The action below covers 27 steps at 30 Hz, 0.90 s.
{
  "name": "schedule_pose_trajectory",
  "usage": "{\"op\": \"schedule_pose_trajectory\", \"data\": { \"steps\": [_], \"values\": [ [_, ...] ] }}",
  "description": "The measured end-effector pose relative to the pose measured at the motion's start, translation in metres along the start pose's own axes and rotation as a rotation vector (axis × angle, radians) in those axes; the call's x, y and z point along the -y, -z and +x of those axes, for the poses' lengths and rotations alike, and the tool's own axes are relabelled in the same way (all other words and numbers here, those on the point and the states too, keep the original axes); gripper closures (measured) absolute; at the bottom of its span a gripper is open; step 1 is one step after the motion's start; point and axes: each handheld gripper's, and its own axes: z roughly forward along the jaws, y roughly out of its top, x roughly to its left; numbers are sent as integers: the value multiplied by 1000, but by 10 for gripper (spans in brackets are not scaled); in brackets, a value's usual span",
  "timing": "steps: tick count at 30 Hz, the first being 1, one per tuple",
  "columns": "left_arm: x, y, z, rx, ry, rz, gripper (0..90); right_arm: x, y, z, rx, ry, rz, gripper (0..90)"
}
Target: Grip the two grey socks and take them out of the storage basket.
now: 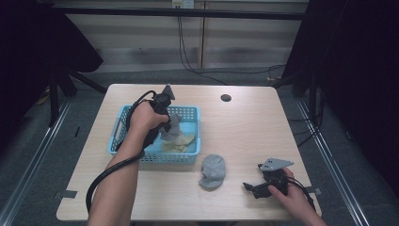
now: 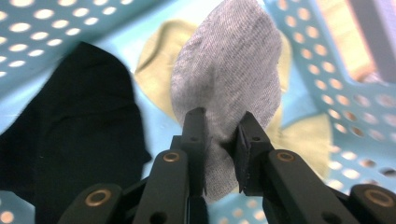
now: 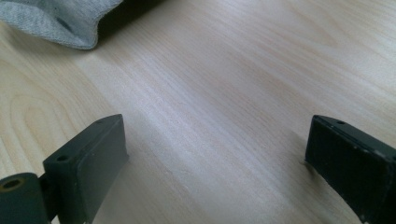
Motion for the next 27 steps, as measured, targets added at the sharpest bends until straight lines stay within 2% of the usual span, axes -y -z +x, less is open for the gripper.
{"op": "schedule_pose_trajectory", "data": {
  "steps": [4,6,10,17,20,27],
  "values": [
    [-2,13,-12,16,-42,37,761,0,0,0,-1,1,1,48],
    [-2,16,-14,17,-42,42,762,0,0,0,-1,1,1,48],
    [-5,31,-24,21,-73,47,761,0,0,0,-1,1,1,48],
    [-6,40,-38,28,-102,61,753,0,0,0,-1,0,1,48],
    [-6,45,-44,36,-134,67,752,0,0,0,-1,-1,1,48],
    [-7,52,-55,38,-168,78,753,0,0,0,-1,1,1,48]
  ]
}}
